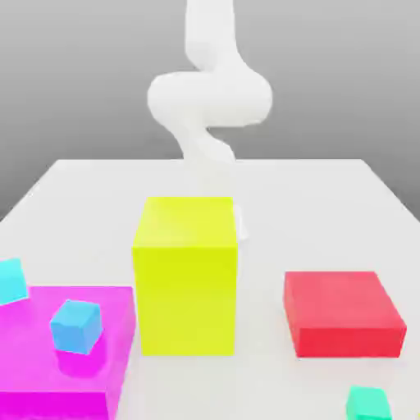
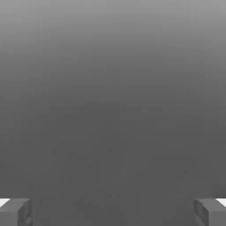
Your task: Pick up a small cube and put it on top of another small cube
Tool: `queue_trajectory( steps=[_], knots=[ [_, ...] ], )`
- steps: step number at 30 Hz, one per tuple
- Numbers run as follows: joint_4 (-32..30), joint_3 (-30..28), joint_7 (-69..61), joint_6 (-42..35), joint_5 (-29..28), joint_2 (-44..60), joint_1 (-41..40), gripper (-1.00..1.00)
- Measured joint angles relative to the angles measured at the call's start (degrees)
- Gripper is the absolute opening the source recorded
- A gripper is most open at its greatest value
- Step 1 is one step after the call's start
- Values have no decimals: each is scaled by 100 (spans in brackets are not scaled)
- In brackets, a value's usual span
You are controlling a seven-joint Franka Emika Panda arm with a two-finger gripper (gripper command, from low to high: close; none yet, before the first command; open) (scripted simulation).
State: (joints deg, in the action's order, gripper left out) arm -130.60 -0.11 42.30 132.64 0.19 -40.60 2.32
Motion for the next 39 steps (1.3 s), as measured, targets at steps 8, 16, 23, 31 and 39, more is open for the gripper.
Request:
queue_trajectory(
  steps=[8, 16, 23, 31, 39],
  knots=[
    [381, 25, -1164, 280, 91, 1698, 686, 0],
    [756, 244, -2281, 548, 142, 3359, 1180, 0],
    [1082, 481, -3118, 787, -19, 4815, 1621, 0],
    [1459, 765, -3874, 1047, -504, 6494, 2010, 0],
    [1735, 709, -3982, 1666, -828, 7707, 2236, -100]
  ],
)
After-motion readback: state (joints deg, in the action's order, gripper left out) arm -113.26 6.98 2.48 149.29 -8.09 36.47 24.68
